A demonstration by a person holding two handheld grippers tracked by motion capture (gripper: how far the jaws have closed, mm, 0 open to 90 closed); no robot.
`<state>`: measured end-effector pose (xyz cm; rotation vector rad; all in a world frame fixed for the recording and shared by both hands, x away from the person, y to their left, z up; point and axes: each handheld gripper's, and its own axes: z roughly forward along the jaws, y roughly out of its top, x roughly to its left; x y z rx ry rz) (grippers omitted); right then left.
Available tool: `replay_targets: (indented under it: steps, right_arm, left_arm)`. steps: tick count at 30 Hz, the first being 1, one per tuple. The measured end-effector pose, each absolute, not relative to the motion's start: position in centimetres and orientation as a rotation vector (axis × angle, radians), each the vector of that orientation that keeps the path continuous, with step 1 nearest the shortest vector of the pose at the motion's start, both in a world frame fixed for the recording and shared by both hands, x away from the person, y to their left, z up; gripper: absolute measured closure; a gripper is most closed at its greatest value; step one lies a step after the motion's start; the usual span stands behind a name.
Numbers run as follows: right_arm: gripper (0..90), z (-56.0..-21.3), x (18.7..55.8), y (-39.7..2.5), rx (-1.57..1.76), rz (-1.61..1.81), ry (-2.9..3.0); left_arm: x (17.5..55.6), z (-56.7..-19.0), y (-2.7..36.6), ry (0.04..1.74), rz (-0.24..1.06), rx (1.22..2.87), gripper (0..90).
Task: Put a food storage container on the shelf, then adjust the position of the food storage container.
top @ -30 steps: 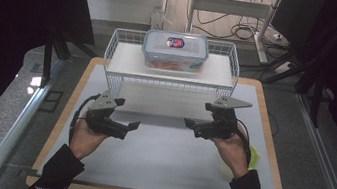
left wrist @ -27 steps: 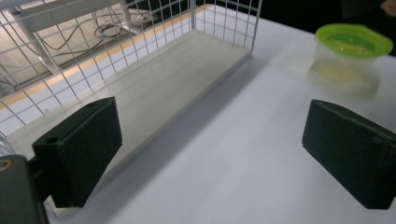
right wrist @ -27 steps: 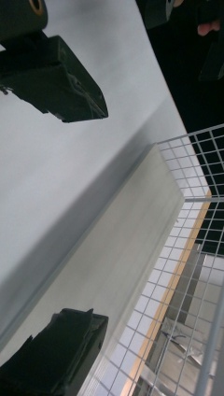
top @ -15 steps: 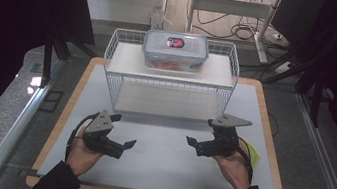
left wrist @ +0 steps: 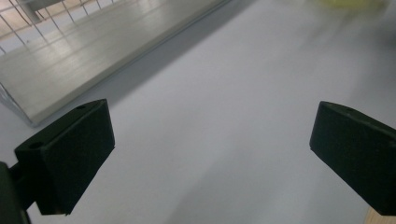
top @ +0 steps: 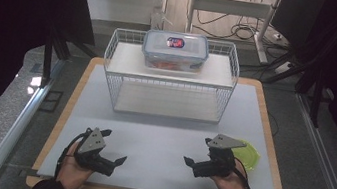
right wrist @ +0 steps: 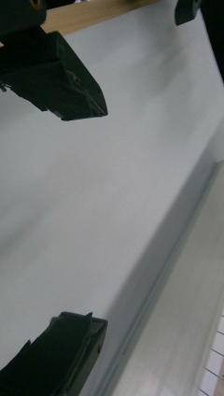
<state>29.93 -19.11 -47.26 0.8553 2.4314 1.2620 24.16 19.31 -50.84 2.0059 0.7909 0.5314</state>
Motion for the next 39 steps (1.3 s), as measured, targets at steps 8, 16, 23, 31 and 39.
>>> replay_targets:
  steps: [8, 16, 23, 31, 39]
  right_arm:
    - [1.1, -48.4, 29.5, -19.4, 0.882, 1.188, 2.44]
    - [1.0, -48.0, 30.0, -20.3, 0.992, 1.189, 2.428]
    - [24.9, -47.0, 30.0, -22.0, 1.073, 1.159, 2.389]
    - [63.8, -45.6, 30.1, -25.3, 1.082, 1.125, 2.288]
    - [76.8, -45.4, 30.4, -28.2, 1.176, 1.085, 2.219]
  left_arm:
    - [24.1, -51.1, 19.4, 0.807, 0.554, 2.011, 0.4]
    - [24.1, -51.2, 19.5, 0.804, 0.567, 2.014, 0.8]
    - [24.1, -51.3, 19.6, 0.808, 0.565, 2.016, 0.9]
    - [24.1, -51.3, 19.6, 0.818, 0.572, 2.014, 1.0]
    - [24.1, -51.3, 19.6, 0.817, 0.574, 2.018, 1.1]
